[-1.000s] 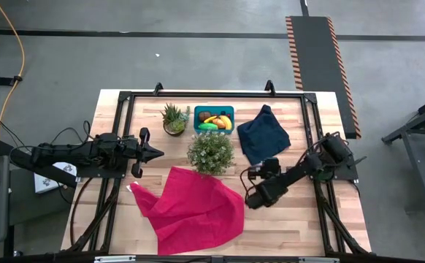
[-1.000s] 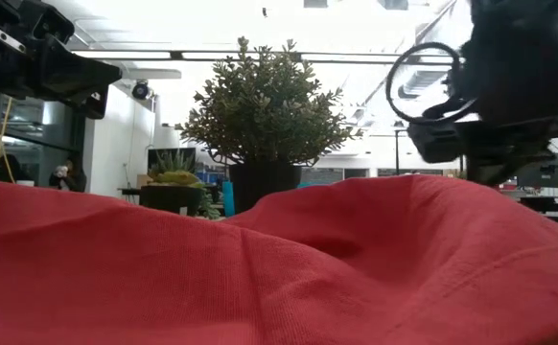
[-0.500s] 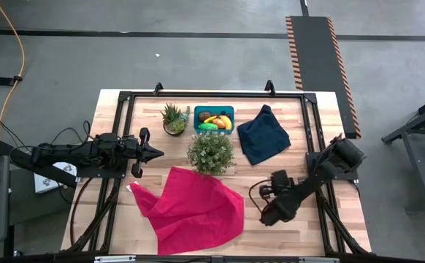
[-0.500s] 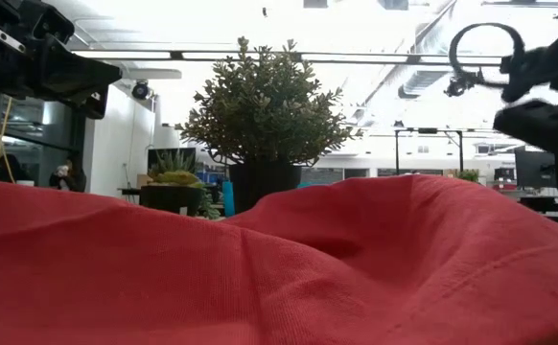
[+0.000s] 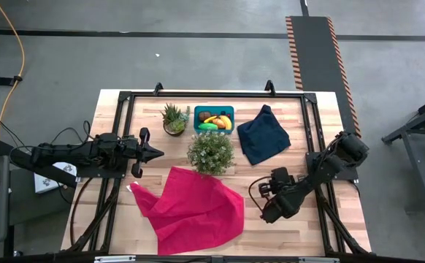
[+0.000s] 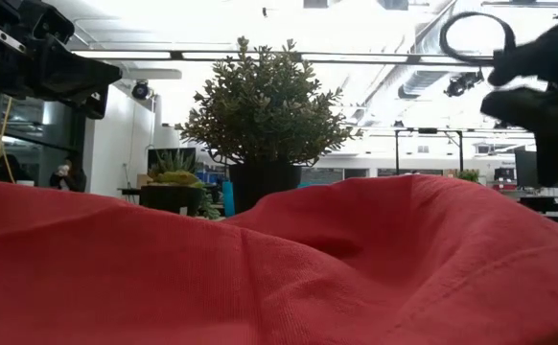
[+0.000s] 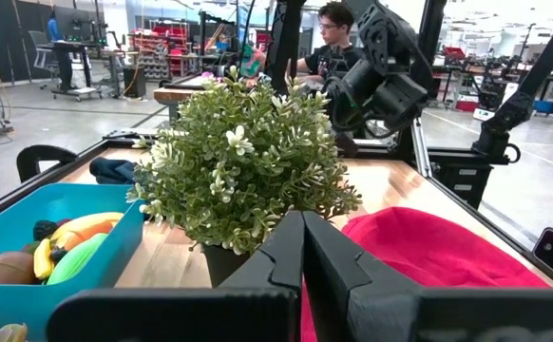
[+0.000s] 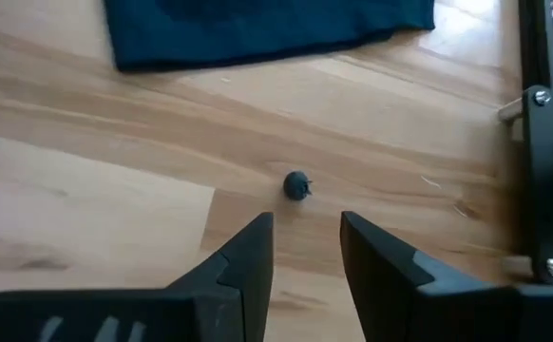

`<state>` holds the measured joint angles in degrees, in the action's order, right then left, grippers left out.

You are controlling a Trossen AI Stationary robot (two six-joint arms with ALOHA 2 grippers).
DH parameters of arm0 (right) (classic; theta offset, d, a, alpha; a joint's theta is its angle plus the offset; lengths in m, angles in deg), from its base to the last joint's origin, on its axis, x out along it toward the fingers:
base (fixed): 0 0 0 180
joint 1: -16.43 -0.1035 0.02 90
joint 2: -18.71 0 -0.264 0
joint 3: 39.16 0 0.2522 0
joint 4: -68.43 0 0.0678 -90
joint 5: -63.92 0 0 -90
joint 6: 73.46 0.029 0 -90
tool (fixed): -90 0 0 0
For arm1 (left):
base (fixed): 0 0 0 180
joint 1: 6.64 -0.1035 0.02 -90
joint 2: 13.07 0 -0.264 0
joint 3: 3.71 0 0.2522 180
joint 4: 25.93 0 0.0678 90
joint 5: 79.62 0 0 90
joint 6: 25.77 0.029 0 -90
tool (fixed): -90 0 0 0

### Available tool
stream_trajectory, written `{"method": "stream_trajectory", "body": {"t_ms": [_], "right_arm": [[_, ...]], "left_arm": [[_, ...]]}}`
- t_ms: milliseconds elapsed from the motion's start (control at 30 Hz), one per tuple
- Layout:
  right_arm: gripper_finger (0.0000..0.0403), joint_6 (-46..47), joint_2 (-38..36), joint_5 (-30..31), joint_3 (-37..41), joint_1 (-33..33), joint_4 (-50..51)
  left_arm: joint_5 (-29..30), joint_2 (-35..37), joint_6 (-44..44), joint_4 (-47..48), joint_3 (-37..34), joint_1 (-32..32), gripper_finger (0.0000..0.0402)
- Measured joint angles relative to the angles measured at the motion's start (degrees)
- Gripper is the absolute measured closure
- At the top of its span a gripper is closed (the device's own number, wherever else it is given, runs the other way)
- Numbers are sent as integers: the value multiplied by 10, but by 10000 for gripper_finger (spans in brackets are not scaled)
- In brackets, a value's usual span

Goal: Pick and placing Produce into tupperware
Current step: Put the blueberry into the blue bin

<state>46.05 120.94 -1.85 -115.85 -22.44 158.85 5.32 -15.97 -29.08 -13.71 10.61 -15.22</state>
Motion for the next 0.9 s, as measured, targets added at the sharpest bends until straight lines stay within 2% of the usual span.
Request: {"method": "stream_trajectory", "body": {"t_ms": [133,300,900], "right_arm": [[289,14,1,-3,41,7,-51],[289,45,1,-5,65,6,-47],[289,5,1,23,121,55,-163]], "left_arm": [[0,0,0,0,0,0,401],[0,0,0,0,0,0,401],[0,0,0,0,0,0,401]]}}
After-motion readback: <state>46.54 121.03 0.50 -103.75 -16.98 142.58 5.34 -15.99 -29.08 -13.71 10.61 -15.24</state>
